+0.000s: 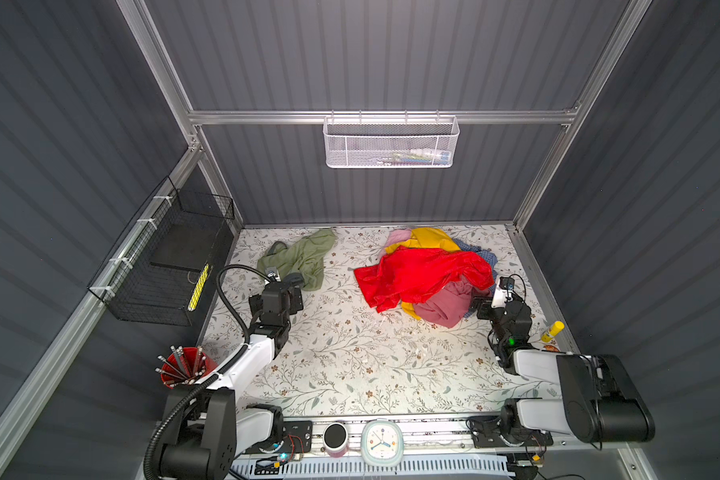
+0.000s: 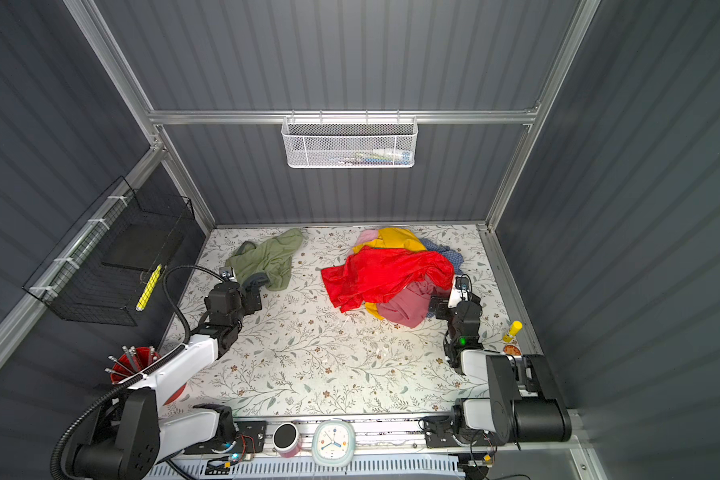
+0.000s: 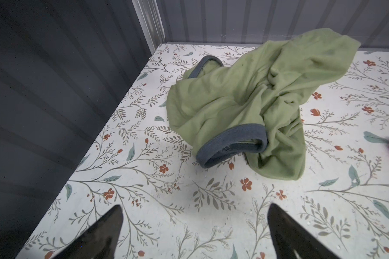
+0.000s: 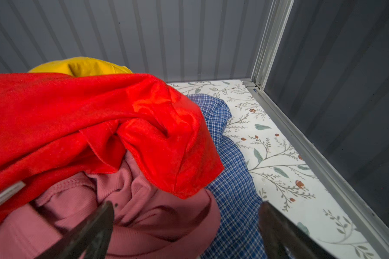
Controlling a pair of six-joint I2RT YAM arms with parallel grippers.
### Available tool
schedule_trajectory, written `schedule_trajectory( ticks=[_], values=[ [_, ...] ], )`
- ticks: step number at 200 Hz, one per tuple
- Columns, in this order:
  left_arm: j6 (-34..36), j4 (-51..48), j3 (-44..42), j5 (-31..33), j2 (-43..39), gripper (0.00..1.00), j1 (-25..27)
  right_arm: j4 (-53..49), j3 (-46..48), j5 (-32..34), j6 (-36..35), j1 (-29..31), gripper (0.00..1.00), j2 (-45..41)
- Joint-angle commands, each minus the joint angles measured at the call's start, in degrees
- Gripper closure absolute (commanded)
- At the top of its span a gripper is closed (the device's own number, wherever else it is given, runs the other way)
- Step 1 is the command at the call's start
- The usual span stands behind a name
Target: Pick out a specific cloth from the pile
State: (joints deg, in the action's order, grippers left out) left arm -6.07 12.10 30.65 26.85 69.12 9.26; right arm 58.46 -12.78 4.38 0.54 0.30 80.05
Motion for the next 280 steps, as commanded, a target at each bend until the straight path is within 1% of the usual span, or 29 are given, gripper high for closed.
schedule_trajectory(
  ticks=[1,15,32,47,60,73,94,113,127,152,166,173,184,209,220,231,243,253,267,280],
  values=[
    [0.1,3.7,-0.4,1.7,0.4,0.0,-0.4,9.6,-0.6,-1.5,-1.0,-0.5,0.01,4.6],
    [0.1,4.5,-0.7,1.8,0.6,0.0,-0.4,3.0,-2.2,-1.0,-0.4,-0.5,0.01,2.6],
    [0.0,6.5,-1.7,1.7,1.0,0.0,-0.4,2.3,-3.9,-1.8,-0.3,-1.0,0.01,4.1],
    [-0.3,8.7,-2.8,1.8,1.7,0.0,-0.4,-2.8,-5.7,-3.5,0.8,-2.2,0.01,3.1],
    [-0.8,11.3,-3.8,1.7,2.4,0.0,-0.4,-2.0,-5.9,-5.4,1.5,-3.4,0.01,3.8],
    [-0.8,14.6,-5.1,1.7,3.5,0.0,-0.4,-3.8,-6.3,-6.6,1.9,-4.0,0.01,3.5],
    [0.7,20.9,-7.0,1.9,5.7,0.0,-0.4,-3.3,-6.3,-7.5,2.3,-4.5,0.01,3.5],
    [3.9,24.9,-7.1,0.3,9.2,0.0,-0.4,-3.1,-6.3,-8.5,2.6,-5.0,0.01,3.7],
    [4.4,27.6,-7.0,-0.5,12.2,0.0,-0.4,-3.2,-6.3,-9.7,2.5,-5.3,0.01,3.7],
    [5.8,35.5,-7.2,-4.6,18.1,0.0,-0.4,-3.2,-6.3,-9.9,2.6,-5.5,0.01,3.6],
    [7.0,32.6,-5.3,-6.8,19.1,0.0,-0.4,-3.2,-6.2,-10.0,2.6,-5.5,0.01,3.6],
    [7.8,33.2,-4.8,-7.1,20.2,0.0,-0.5,-3.1,-6.2,-9.9,2.6,-5.4,0.01,3.6],
    [9.0,36.2,-5.0,-7.5,22.6,0.0,-0.5,-3.1,-6.2,-10.0,2.6,-5.4,0.01,3.6],
    [10.0,47.8,-6.4,-8.8,30.1,0.0,-1.0,-3.1,-6.1,-10.0,2.6,-5.5,0.01,3.6],
    [8.8,41.6,-5.3,-9.8,28.3,0.0,-1.5,-3.2,-6.2,-10.0,2.6,-5.4,0.01,3.6],
    [9.2,43.5,-4.8,-12.9,29.6,0.0,-2.7,-3.2,-6.2,-10.0,2.6,-5.5,0.01,3.6],
    [7.9,37.9,-3.1,-15.5,28.8,0.0,-4.1,-3.2,-6.2,-10.0,2.6,-5.4,0.01,3.6],
    [7.4,40.0,-3.3,-17.2,29.5,0.0,-5.1,-3.2,-6.2,-10.0,2.6,-5.5,0.01,3.7],
    [7.4,38.6,-3.2,-17.0,28.9,0.0,-5.1,-3.1,-6.2,-10.0,2.6,-5.5,0.01,3.7],
    [7.4,39.5,-3.3,-17.1,29.2,0.0,-5.1,-3.1,-6.2,-10.0,2.6,-5.5,0.01,3.6]
  ],
)
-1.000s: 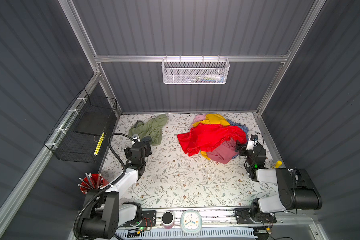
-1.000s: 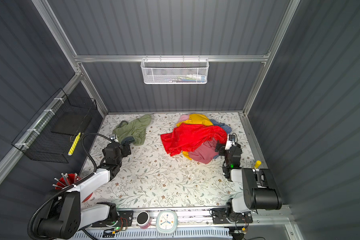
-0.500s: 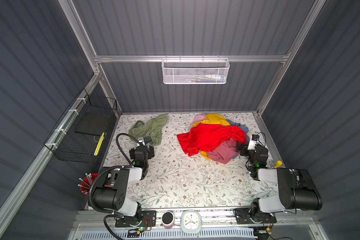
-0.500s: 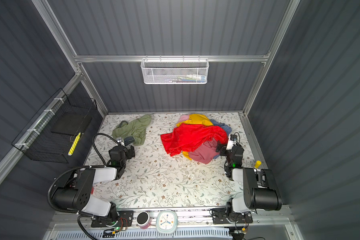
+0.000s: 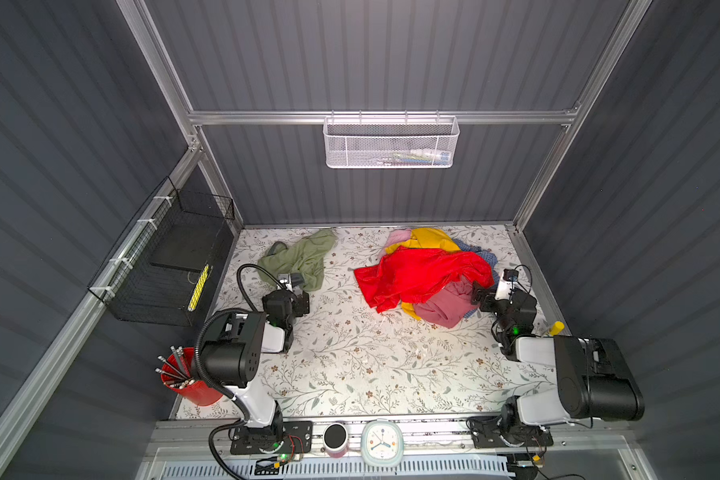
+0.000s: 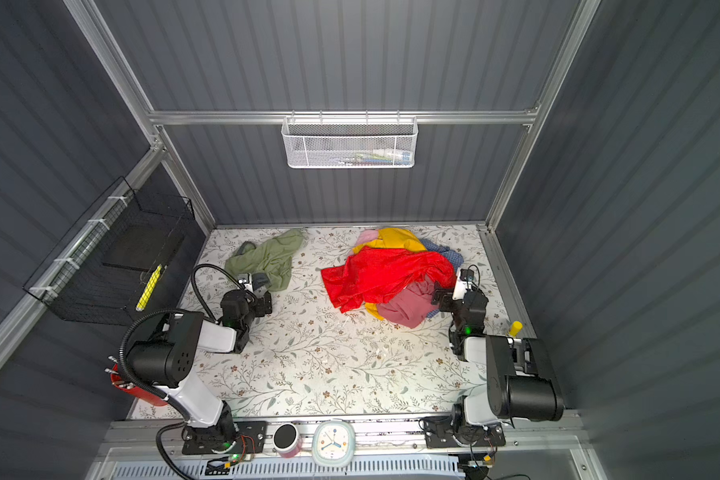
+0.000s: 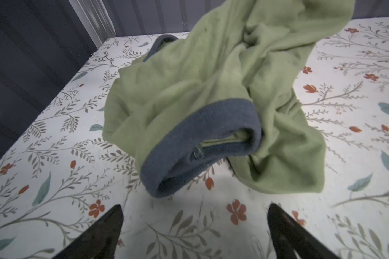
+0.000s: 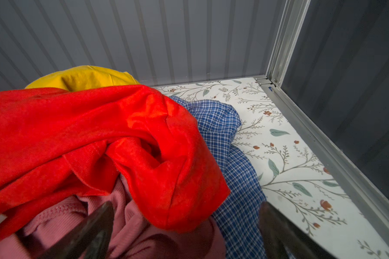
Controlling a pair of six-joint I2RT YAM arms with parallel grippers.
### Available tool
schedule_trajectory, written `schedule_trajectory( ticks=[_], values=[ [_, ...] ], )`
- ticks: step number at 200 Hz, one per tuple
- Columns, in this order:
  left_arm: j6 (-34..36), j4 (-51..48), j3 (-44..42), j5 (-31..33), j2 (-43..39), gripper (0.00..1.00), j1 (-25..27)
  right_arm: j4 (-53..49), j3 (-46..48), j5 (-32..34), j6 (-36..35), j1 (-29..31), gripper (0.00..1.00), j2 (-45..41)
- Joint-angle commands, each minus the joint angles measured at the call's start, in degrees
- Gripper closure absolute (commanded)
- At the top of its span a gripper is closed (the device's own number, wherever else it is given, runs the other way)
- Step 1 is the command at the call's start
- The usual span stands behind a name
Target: Pick out a specific cloth from the pile
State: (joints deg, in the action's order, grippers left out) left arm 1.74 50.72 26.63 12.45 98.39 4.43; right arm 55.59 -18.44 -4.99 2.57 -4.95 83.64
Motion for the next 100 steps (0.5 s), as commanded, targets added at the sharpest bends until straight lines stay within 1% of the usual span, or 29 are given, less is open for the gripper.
schedule_trajectory(
  ticks=[1,100],
  values=[
    [-0.4,0.9,0.7,-2.7,-0.1,0.0,-0.3,-0.2,-0.5,-0.6,0.6,-0.3,0.01,0.0],
    [-0.5,1.3,0.4,-2.3,0.0,0.0,-0.3,-0.3,-0.5,-0.6,0.5,-0.2,0.01,0.0]
  ],
)
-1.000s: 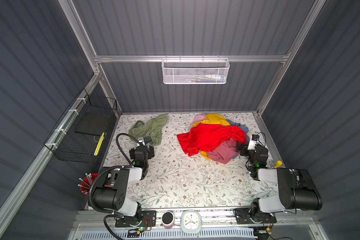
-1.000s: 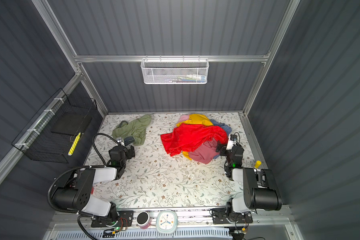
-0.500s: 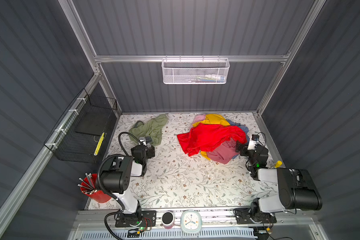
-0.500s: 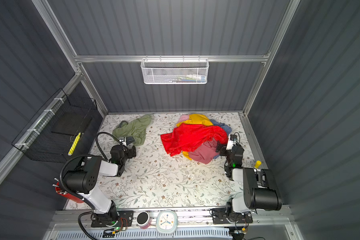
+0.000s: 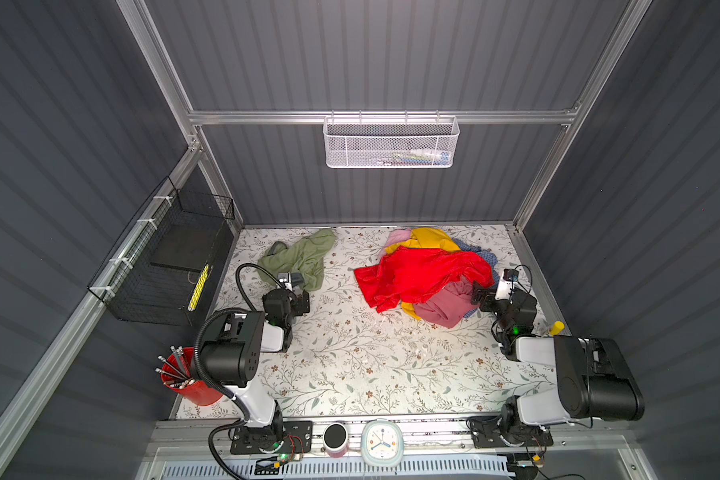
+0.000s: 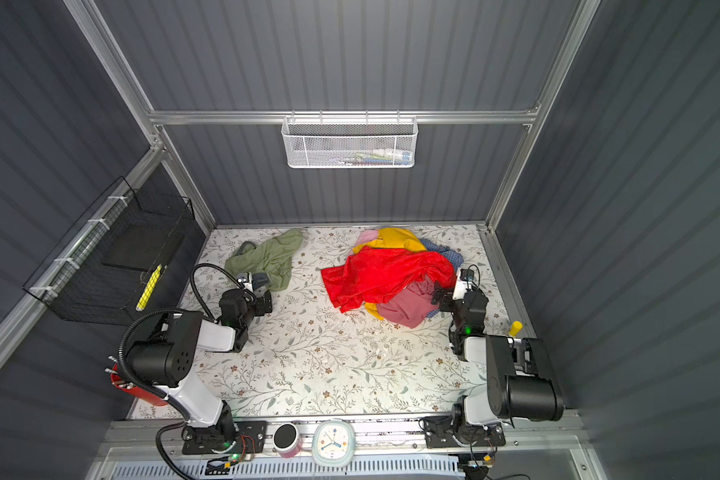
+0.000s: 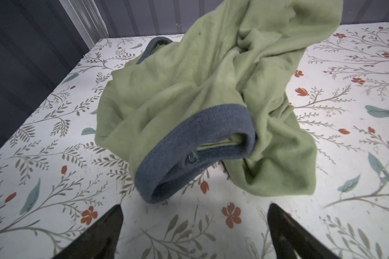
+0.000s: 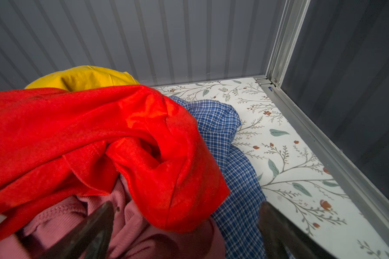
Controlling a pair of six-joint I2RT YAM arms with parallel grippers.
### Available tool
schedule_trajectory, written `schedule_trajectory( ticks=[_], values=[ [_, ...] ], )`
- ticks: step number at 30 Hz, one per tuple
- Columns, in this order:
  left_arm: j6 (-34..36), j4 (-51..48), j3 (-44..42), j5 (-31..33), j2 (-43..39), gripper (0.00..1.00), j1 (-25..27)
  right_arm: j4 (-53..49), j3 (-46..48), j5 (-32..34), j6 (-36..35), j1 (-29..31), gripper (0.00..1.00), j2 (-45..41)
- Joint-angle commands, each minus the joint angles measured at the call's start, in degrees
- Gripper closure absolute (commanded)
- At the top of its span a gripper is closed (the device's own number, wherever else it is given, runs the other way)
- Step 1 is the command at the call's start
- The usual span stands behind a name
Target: Pick out a specific cloth from the pile
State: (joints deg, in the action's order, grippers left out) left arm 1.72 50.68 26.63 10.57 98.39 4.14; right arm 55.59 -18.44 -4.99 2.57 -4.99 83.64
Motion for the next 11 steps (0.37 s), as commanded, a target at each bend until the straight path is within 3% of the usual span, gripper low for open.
schedule_trajectory(
  ticks=[1,11],
  values=[
    [-0.5,1.4,0.4,-0.4,0.0,0.0,0.0,-0.3,-0.5,-0.6,0.6,-0.2,0.01,0.0],
    [-0.5,1.4,0.4,-0.4,-0.1,0.0,0.0,-0.3,-0.5,-0.6,0.6,-0.2,0.01,0.0]
  ],
)
